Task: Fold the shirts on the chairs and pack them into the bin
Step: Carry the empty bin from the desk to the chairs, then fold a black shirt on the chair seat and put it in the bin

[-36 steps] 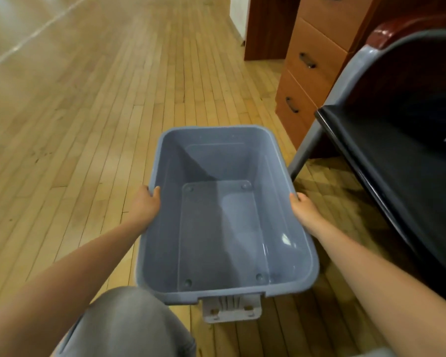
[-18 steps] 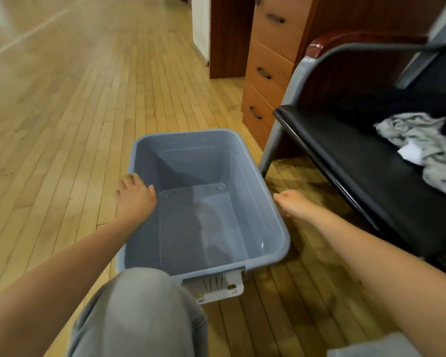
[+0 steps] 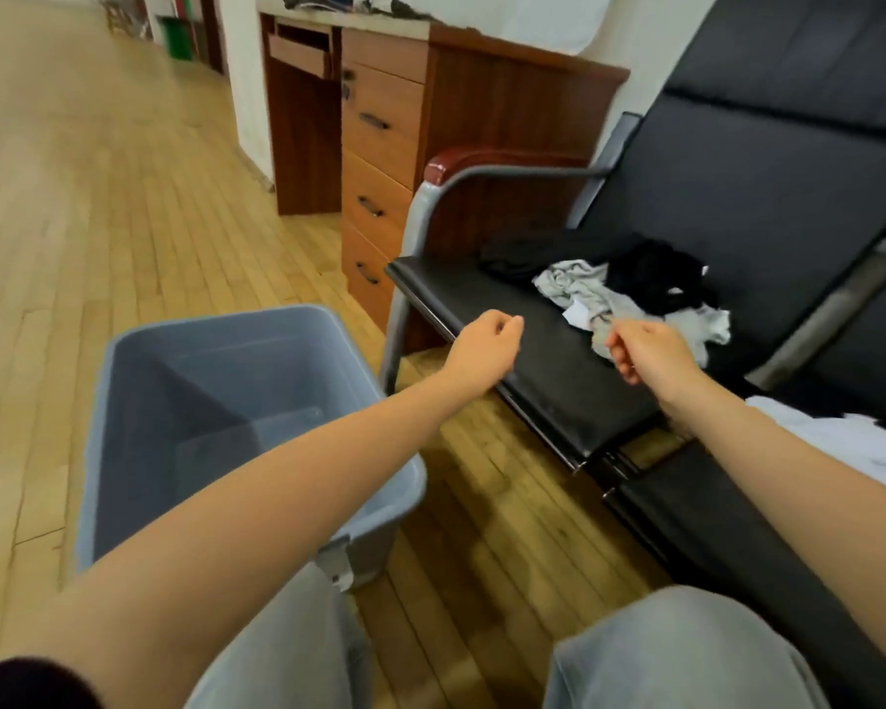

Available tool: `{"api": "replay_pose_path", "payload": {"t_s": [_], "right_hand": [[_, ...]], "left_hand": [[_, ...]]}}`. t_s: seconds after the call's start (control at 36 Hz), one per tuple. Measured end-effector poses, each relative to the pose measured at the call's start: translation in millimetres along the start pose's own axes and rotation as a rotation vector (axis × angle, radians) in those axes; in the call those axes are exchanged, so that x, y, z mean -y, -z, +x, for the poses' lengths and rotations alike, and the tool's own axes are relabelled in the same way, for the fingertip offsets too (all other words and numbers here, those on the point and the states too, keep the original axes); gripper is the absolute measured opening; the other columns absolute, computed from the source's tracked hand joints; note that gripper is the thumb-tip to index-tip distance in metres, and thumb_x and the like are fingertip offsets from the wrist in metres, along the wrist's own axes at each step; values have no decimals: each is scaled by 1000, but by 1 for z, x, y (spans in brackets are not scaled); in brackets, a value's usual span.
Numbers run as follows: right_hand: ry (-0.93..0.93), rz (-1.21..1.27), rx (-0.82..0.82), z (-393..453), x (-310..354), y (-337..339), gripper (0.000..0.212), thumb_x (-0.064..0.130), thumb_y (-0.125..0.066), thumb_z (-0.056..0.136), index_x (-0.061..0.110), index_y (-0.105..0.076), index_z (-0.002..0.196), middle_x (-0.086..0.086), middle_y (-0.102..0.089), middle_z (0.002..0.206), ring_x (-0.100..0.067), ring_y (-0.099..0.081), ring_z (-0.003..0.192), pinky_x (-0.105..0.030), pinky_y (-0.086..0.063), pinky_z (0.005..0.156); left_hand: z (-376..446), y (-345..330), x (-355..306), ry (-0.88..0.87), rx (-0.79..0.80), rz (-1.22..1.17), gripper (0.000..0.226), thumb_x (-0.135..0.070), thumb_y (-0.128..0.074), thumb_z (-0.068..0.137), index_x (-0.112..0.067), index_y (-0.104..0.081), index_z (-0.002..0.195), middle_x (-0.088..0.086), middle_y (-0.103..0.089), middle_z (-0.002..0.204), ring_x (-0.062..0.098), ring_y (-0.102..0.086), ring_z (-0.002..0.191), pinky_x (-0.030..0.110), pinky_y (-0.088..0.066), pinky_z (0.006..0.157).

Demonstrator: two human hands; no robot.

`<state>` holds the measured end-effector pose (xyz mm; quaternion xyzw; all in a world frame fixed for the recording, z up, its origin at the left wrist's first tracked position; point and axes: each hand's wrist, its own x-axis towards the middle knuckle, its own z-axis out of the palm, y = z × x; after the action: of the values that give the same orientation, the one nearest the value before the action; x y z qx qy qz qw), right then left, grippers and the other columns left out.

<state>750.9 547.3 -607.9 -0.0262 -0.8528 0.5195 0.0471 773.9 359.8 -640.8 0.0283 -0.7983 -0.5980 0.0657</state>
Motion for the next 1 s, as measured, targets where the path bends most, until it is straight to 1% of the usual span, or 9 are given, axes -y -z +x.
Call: {"api": "replay_pose_path", "payload": {"t_s": [0.14, 0.36, 0.56, 0.67, 0.75, 0.83, 0.89, 0.94, 1.0], "right_hand": [[18, -103, -30, -5, -17, 75, 29, 10, -46, 91, 12, -58, 64, -2, -48, 56, -14, -40, 46, -23, -31, 44], [-21, -250, -310, 16, -89, 193, 38, 18, -45, 98, 12, -62, 64, -5, -49, 56, -19, -42, 51, -29, -33, 53], [-70, -212, -403, 36, -125, 205, 36, 21, -46, 99, 12, -64, 69, -4, -51, 61, -17, -44, 56, -29, -37, 56], [-21, -184, -506, 46, -104, 220, 38, 19, -46, 98, 13, -62, 65, -4, -49, 58, -17, -43, 52, -28, -37, 54], [-4, -239, -632, 35, -94, 247, 36, 20, -45, 98, 14, -63, 67, -2, -51, 59, -16, -46, 56, -30, -40, 60], [-75, -240, -794, 8, -102, 280, 28, 18, -42, 97, 14, -65, 80, -1, -55, 70, -16, -49, 64, -32, -39, 65], [-206, -282, -842, -11, -120, 301, 26, 20, -43, 96, 8, -67, 98, -9, -62, 89, -26, -59, 83, -37, -44, 70], [-327, -351, -755, -30, -139, 320, 31, 28, -49, 96, 11, -63, 119, -12, -62, 114, -31, -57, 106, -40, -48, 85], [-382, -343, -623, -41, -154, 328, 40, 34, -54, 97, 17, -55, 132, -7, -57, 126, -23, -55, 110, -32, -44, 87]], "left_hand": [[9, -68, -40, -49, 144, 74, 26, -33, -43, 98, -11, -57, 100, 12, -66, 95, 32, -63, 85, 44, -52, 81], [16, -198, -95, -224, 391, 124, 20, -22, -44, 98, -10, -55, 86, 22, -63, 92, 22, -53, 77, 43, -50, 78], [13, -247, -62, -166, 500, 10, 28, -21, -45, 97, -4, -66, 104, 10, -66, 98, 28, -62, 97, 37, -49, 85], [32, -260, -78, -228, 547, -1, 27, -20, -44, 98, -8, -67, 105, 2, -63, 95, 17, -58, 92, 29, -43, 77], [42, -274, -97, -262, 570, -35, 29, -18, -42, 99, -8, -67, 107, 3, -64, 99, 17, -58, 96, 28, -43, 80], [40, -293, -114, -276, 603, -38, 32, -22, -41, 100, -6, -67, 109, 10, -65, 110, 24, -59, 103, 36, -47, 92], [35, -310, -125, -296, 643, -14, 37, -32, -42, 101, -2, -64, 104, 13, -65, 106, 22, -60, 93, 38, -49, 90], [27, -327, -136, -311, 713, 40, 47, -47, -43, 98, -4, -59, 108, 7, -62, 97, 13, -58, 82, 34, -48, 79], [22, -341, -141, -299, 787, 107, 66, -62, -48, 90, -9, -52, 130, 0, -60, 113, 15, -58, 101, 32, -47, 84]]}}
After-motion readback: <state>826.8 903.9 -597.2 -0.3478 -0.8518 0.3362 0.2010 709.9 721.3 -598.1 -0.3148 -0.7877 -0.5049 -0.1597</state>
